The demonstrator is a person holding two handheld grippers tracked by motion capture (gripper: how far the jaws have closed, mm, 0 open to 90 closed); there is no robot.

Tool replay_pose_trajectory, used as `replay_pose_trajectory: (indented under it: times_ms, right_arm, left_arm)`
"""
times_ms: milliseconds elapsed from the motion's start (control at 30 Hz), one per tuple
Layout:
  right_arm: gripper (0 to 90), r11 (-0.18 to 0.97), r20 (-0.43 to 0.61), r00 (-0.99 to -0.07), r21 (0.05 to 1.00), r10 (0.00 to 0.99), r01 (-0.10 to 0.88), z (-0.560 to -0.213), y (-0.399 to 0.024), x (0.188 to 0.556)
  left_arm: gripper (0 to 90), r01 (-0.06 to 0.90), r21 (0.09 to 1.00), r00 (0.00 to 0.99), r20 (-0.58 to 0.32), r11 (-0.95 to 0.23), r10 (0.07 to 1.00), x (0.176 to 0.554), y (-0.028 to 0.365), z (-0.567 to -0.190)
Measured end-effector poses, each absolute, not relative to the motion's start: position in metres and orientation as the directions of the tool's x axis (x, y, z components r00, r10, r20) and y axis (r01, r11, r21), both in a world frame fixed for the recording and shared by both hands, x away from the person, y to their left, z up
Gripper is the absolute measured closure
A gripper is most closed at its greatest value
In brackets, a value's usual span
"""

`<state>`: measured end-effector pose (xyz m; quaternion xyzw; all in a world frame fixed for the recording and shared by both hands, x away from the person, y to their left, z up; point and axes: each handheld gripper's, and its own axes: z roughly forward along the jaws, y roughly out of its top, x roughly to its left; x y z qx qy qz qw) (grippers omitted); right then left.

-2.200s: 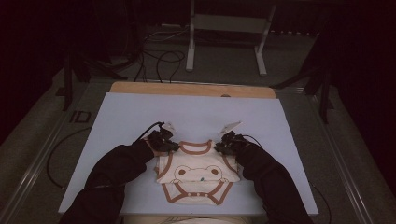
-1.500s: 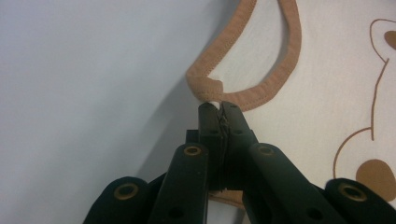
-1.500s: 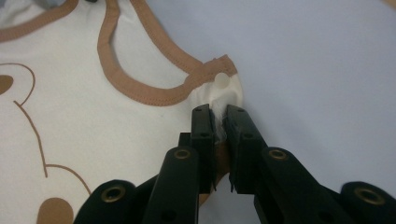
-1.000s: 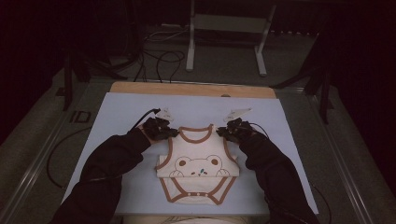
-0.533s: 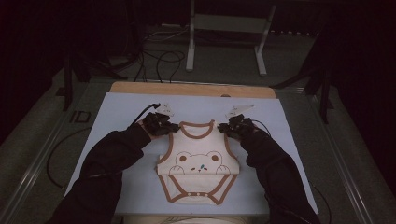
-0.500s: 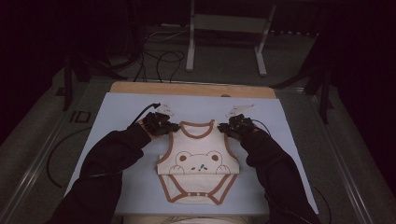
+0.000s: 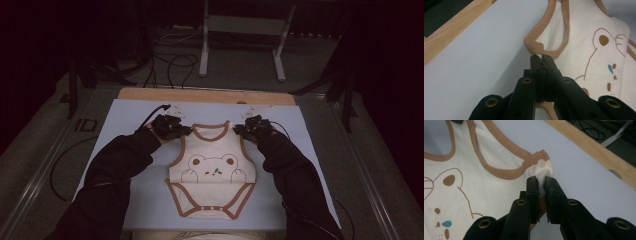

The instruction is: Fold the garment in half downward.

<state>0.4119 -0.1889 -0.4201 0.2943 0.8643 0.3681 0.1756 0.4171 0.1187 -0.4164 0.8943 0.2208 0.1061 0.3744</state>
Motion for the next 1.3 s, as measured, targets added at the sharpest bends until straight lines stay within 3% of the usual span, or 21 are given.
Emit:
replay_pose_trajectory:
  times_ms: [700, 1300]
  right_arm:
    - [82.5, 0.562, -0.169, -0.724, 0.753, 0.669, 0.343, -0.384, -0.184, 0.436]
    - [82.4, 0.537, -0.204, -0.682, 0.780, 0.702, 0.320, -0.357, -0.187, 0.457]
  left_arm:
    - [89.7, 0.263, 0.730, 0.854, 0.129, -0.631, 0.504, 0.432, 0.109, -0.375]
    - [89.6, 0.245, 0.772, 0.817, 0.161, -0.586, 0.554, 0.441, 0.109, -0.349]
